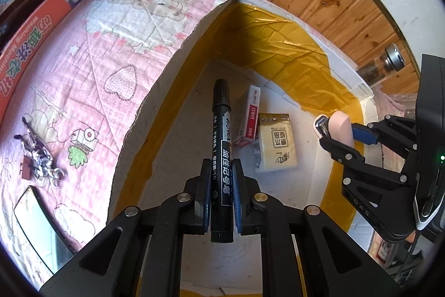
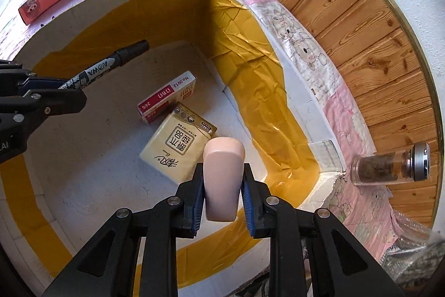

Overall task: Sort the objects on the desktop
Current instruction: 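Open both tools to drop the marker and stapler into the box, then move both open tools back toward the remaining items on the bedspread, then grasp the clear glass bottle with the left tool while the right tool grasps the green tape roll, then carry the glass bottle and green tape roll toward the cardboard box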

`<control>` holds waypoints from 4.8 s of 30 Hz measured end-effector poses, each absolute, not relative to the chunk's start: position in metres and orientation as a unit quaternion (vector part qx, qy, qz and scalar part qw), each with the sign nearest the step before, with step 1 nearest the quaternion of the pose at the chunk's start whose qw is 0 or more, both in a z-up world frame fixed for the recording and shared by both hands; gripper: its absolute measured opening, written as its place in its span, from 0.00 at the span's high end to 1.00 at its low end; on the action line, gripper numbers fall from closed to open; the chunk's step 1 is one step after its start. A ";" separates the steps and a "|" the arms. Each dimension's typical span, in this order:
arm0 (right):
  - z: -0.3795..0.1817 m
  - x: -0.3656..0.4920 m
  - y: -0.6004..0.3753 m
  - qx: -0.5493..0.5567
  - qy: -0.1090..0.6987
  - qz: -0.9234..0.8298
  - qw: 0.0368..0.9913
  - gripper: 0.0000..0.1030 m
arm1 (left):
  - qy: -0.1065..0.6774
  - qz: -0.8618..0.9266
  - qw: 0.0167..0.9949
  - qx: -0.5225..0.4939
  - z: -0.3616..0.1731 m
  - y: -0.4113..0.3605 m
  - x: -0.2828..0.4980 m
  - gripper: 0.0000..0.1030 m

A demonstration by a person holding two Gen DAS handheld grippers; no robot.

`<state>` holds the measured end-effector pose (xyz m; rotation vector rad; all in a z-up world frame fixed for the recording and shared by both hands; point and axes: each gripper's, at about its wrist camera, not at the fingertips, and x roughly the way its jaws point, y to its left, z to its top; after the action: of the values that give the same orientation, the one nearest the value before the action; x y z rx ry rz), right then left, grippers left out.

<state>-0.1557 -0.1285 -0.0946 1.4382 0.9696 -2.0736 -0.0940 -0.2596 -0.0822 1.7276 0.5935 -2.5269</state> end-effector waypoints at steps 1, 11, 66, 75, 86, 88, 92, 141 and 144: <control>-0.096 -0.158 -0.128 0.522 0.352 -0.747 0.215 0.75 | 0.192 -0.810 0.012 0.555 -0.083 -0.260 -0.095 0.87; -0.101 -0.170 -0.119 0.546 0.321 -0.749 0.195 0.71 | 0.197 -0.804 0.005 0.561 -0.086 -0.261 -0.096 0.78; 0.032 0.038 0.028 0.306 -0.023 -0.865 0.398 0.49 | 0.097 -0.915 -0.023 0.391 0.026 -0.138 0.018 0.72; 0.057 0.025 0.105 0.280 -0.102 -0.886 0.356 0.47 | 0.084 -0.908 -0.092 0.400 0.020 -0.083 0.032 0.65; -0.026 -0.012 0.166 0.426 -0.116 -0.868 0.226 0.46 | 0.059 -0.834 -0.136 0.532 -0.061 -0.001 0.025 0.61; -0.052 -0.010 0.160 0.456 -0.089 -0.856 0.228 0.46 | 0.067 -0.817 -0.122 0.559 -0.081 -0.004 0.023 0.61; -0.101 -0.002 0.132 0.506 -0.036 -0.822 0.260 0.47 | 0.063 -0.811 -0.094 0.574 -0.095 -0.010 0.022 0.61; -0.115 -0.007 0.158 0.530 -0.063 -0.816 0.221 0.90 | 0.004 -0.830 -0.101 0.549 -0.140 0.015 -0.013 0.83; -0.111 -0.008 0.157 0.522 -0.065 -0.822 0.216 0.90 | 0.007 -0.834 -0.102 0.542 -0.130 0.015 -0.008 0.84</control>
<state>-0.0076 0.1572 -0.1109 1.4468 -0.1802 -2.2794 -0.0081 0.0148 -0.1304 1.8233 0.0226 -2.8055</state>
